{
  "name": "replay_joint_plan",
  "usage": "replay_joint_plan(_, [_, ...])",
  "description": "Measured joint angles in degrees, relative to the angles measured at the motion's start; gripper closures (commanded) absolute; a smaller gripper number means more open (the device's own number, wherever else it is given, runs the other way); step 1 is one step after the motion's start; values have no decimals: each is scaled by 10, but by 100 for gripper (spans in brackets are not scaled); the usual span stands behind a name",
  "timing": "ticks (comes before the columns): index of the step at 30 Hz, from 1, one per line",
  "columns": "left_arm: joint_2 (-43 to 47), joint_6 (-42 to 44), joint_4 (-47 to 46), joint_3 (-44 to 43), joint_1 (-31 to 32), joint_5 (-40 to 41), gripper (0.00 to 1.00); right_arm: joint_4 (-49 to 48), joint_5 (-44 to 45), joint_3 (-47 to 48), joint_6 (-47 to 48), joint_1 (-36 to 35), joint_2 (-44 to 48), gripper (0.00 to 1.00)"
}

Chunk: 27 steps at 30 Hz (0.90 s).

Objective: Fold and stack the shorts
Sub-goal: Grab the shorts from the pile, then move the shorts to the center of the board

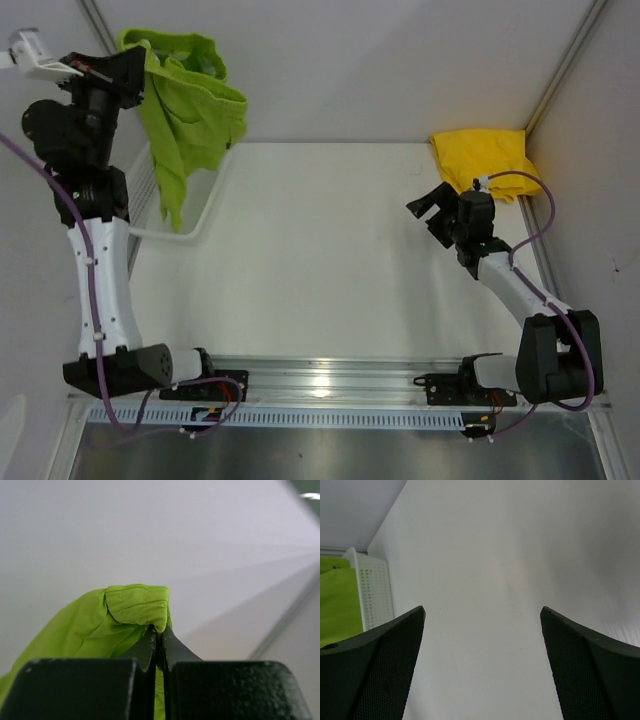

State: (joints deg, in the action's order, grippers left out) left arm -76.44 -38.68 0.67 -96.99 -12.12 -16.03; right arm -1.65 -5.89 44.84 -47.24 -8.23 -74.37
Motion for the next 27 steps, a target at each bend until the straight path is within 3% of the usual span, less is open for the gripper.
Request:
replay_joint_plan(8, [135,-125,-273,14,0,-133,100,-50,-47,0,20,-31,15,4])
replay_joint_plan(15, [79,-272,-414,-54,9,-206,100,-88,-106,0,49,-51,39,9])
replay_joint_plan(17, [70,-285,-412,-56,27,-218,100,-101,-128,0,61,-54,54,9])
replay_joint_plan(21, [74,-247,-322,-24,86,-217,100,-116,-165,0,106,-82,107,8])
replay_joint_plan(27, [183,-196,-254,172,169,-198,100,-109,-203,13,176,-137,175,7])
